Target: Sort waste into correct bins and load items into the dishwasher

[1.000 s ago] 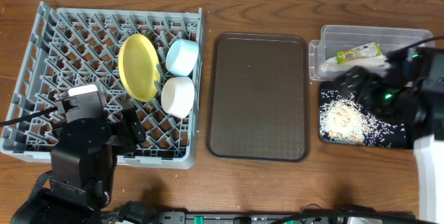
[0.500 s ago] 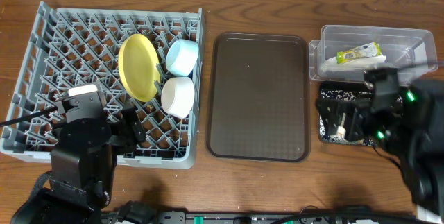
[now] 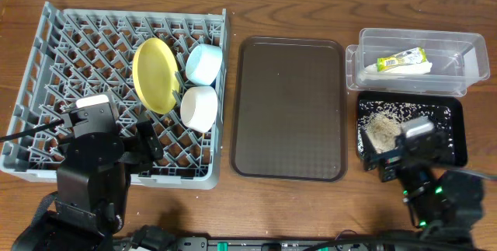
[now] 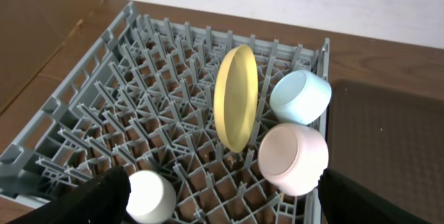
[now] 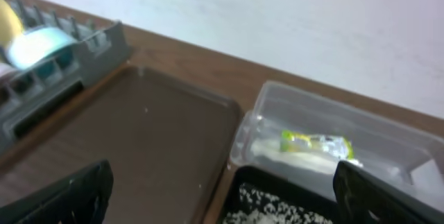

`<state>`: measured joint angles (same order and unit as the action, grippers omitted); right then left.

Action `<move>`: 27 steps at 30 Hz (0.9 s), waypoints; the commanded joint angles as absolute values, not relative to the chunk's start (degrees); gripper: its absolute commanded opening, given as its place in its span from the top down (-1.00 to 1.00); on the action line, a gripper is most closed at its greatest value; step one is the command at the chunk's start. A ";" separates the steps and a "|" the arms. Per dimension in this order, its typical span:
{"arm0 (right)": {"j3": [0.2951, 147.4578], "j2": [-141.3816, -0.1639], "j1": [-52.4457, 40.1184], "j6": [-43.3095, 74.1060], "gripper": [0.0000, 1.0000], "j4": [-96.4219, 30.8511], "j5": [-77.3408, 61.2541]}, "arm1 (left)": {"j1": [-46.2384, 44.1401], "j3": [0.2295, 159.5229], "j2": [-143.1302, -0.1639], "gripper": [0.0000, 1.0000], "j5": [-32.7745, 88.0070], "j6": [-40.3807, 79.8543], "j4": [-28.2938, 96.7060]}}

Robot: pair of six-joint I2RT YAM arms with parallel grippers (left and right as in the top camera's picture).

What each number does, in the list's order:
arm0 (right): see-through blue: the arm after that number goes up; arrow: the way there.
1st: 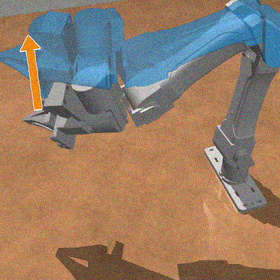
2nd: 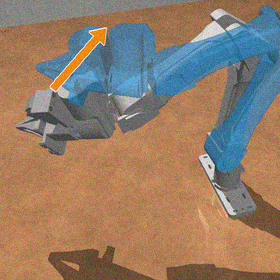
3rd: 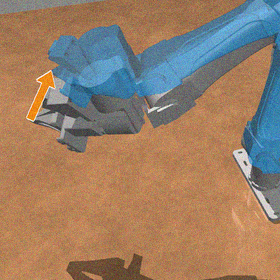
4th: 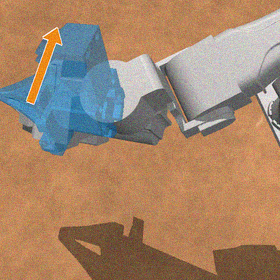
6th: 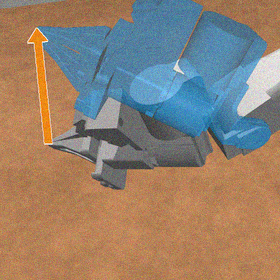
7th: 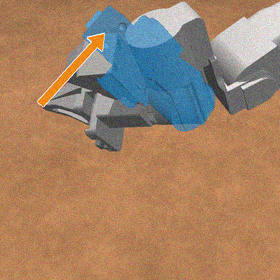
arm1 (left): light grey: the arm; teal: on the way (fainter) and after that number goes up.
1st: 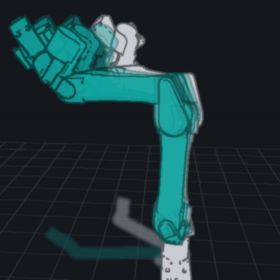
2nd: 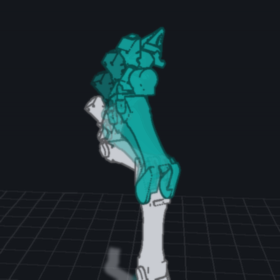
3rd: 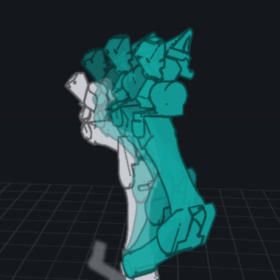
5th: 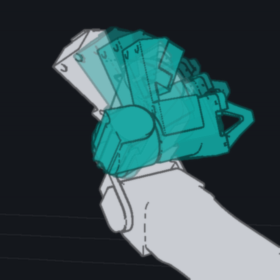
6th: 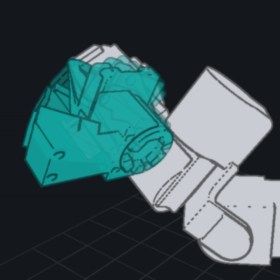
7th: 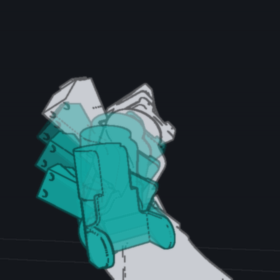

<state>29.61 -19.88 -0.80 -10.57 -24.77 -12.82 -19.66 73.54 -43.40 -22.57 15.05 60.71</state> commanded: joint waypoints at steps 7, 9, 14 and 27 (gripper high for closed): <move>11.81 -2.96 -0.38 -12.08 -0.99 -17.10 -11.86 | -19.64 74.35 -43.42 -0.80 -22.46 15.33 60.84; 9.96 -1.34 -0.38 -12.10 -0.99 -16.25 -11.40 | -19.64 74.35 -43.42 -0.79 -22.46 15.35 60.84; 4.43 -0.27 -0.40 -12.05 -0.99 -8.49 -10.33 | -19.64 74.35 -43.42 -0.79 -22.46 15.33 60.84; 0.32 -0.38 -0.49 -11.86 -0.98 -3.20 -10.94 | -19.64 74.32 -43.42 -0.79 -22.46 15.33 60.84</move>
<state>0.51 -0.64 -0.75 -11.29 -3.16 -11.05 -19.66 73.56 -43.40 -22.55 15.05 60.73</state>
